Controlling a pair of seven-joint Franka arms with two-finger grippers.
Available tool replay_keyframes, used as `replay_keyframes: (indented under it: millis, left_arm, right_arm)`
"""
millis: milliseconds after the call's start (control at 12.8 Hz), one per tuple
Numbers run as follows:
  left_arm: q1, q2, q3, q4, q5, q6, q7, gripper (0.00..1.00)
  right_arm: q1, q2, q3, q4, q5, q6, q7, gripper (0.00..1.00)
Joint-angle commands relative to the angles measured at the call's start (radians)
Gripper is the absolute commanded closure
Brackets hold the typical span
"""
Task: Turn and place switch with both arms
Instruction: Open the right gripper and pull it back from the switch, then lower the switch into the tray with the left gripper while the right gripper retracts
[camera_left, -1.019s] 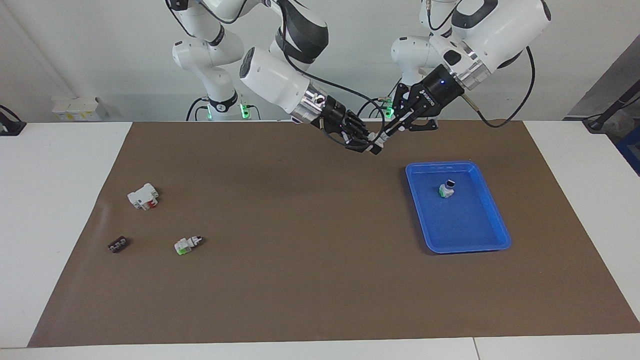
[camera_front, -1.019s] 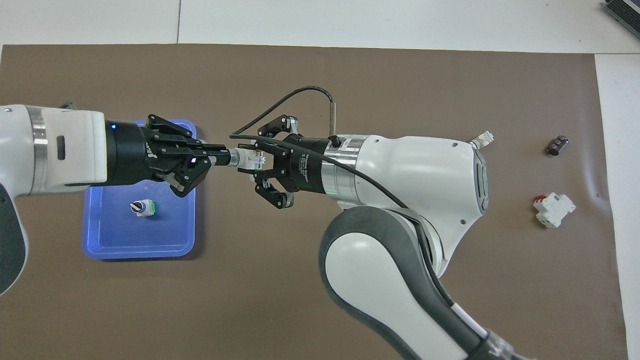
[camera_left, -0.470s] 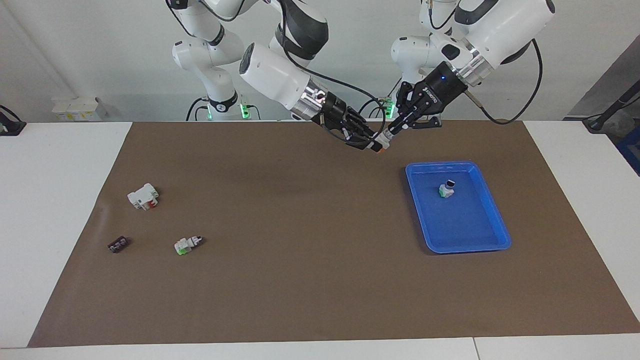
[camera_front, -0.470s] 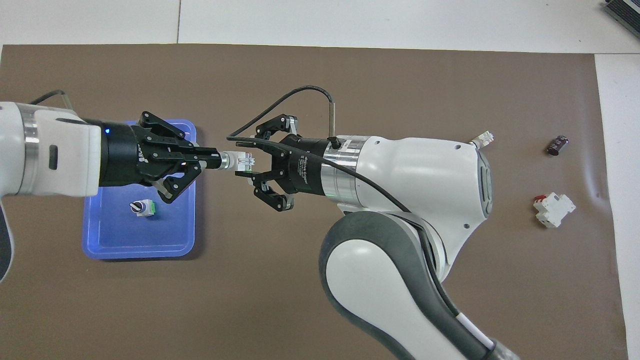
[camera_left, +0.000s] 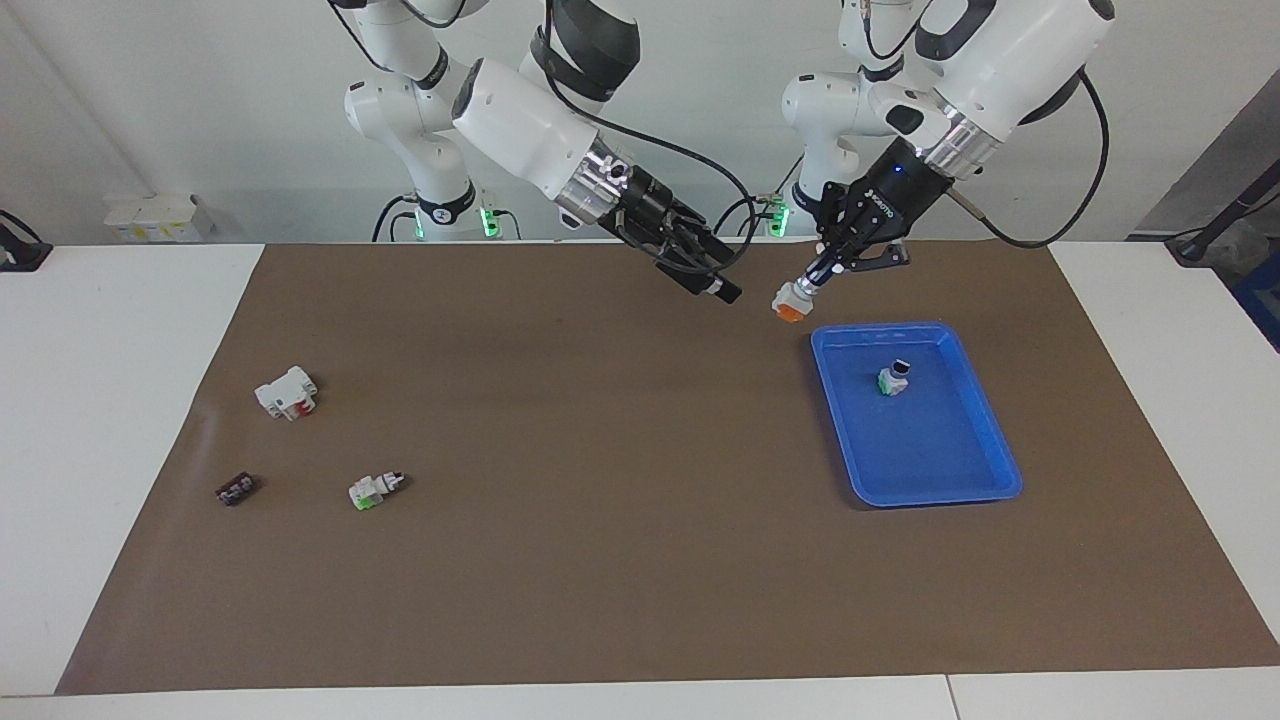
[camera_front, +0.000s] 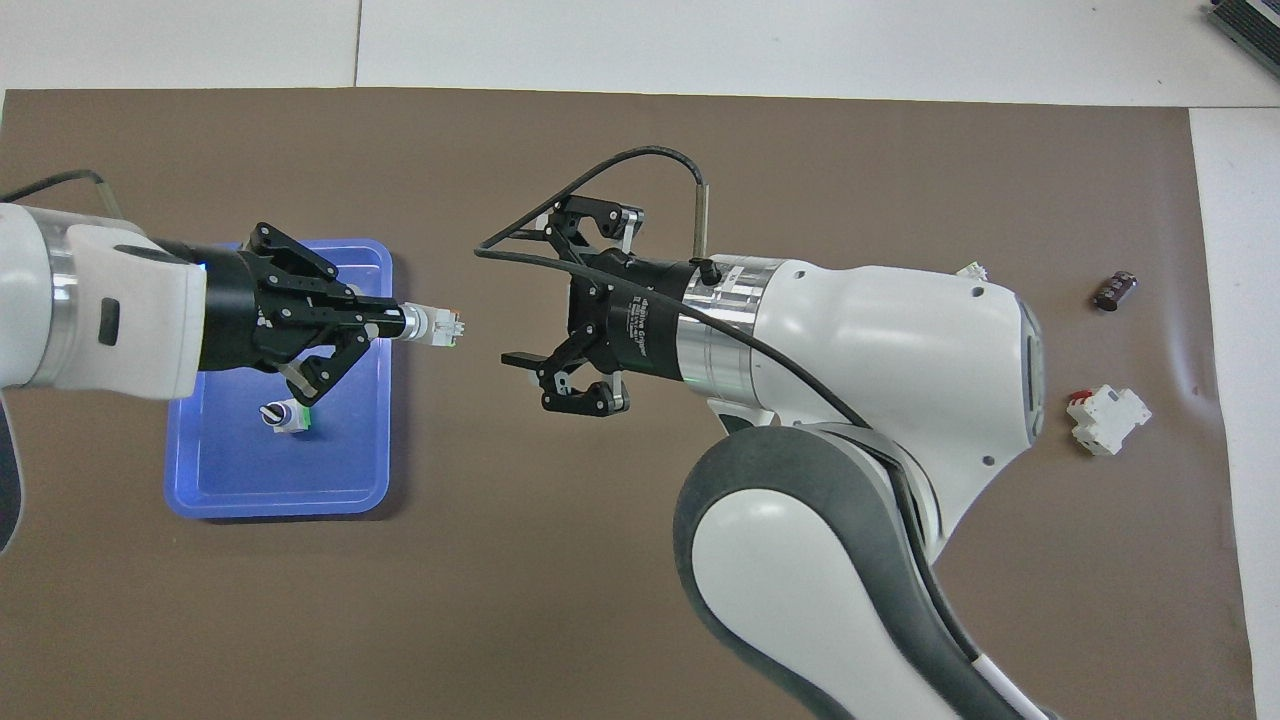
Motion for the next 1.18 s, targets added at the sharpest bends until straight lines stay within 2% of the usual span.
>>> replay_keyframes:
  millis: [0,235,470,705,862,1097]
  left_arm:
    - [0.007,-0.017,-0.001,-0.056,0.125,0.006,0.023,1.00]
    - [0.036,-0.007,-0.001,-0.137,0.234,0.074,0.017,1.00]
    - [0.079,0.024,-0.001,-0.243,0.277,0.160,0.019,1.00]
    - [0.083,0.087,-0.001,-0.266,0.325,0.185,0.017,1.00]
    - [0.097,0.091,-0.001,-0.329,0.363,0.277,0.019,1.00]
    - [0.106,0.076,-0.001,-0.415,0.365,0.317,0.020,1.00]
  right_arm:
    - [-0.063,-0.077,0.002,-0.062,-0.196,-0.050,-0.007,0.01]
    - [-0.149,-0.103,0.002,-0.062,-0.486,-0.183,-0.116,0.01]
    - [-0.232,-0.143,0.002,-0.061,-0.694,-0.397,-0.415,0.01]
    - [-0.283,-0.161,0.001,-0.044,-0.803,-0.513,-0.662,0.01]
    - [-0.323,-0.163,-0.001,0.000,-0.870,-0.580,-0.811,0.01]
    - [-0.398,-0.161,-0.005,0.074,-0.905,-0.695,-1.029,0.01]
